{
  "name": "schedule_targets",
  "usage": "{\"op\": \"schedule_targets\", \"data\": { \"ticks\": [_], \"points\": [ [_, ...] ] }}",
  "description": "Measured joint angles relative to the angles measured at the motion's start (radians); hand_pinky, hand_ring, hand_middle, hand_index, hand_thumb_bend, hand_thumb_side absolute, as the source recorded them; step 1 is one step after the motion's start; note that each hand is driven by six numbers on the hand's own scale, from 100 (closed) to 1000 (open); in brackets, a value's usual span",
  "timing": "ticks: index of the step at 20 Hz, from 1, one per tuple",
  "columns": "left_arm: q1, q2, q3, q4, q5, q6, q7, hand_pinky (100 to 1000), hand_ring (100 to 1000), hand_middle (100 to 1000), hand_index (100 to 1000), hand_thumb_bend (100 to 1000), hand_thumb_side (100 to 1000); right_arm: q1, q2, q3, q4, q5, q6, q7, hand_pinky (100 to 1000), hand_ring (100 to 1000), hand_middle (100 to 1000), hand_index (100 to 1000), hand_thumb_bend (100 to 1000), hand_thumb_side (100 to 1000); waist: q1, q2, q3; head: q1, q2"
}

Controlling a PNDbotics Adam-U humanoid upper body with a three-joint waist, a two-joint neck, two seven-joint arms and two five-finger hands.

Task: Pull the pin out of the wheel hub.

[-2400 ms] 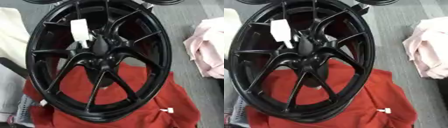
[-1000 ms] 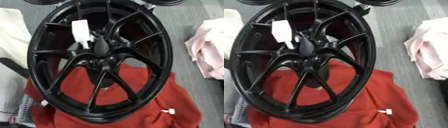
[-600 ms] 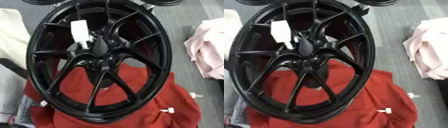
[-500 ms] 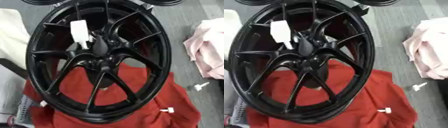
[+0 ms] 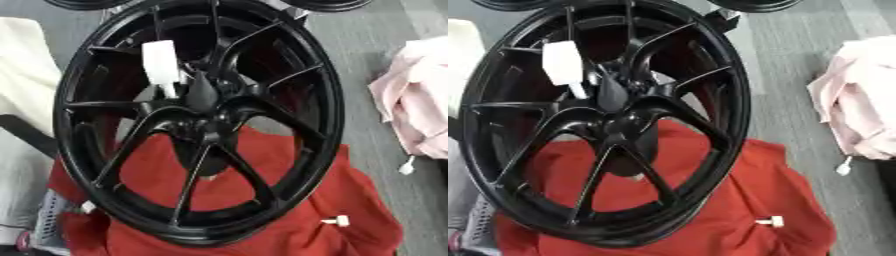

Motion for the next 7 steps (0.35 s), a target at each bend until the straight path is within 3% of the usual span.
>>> {"op": "schedule_targets", "data": {
  "ticks": [7],
  "points": [
    [-0.005, 0.0, -0.001, 0.0, 0.0, 0.001, -0.004, 779, 792, 744, 812, 140, 926, -0.062, 0.0, 0.048, -0.248, -0.053, -0.001, -0.009, 835, 766, 675, 731, 100, 480, -0.003, 0.0, 0.014, -0.007, -0.002]
  ]
}}
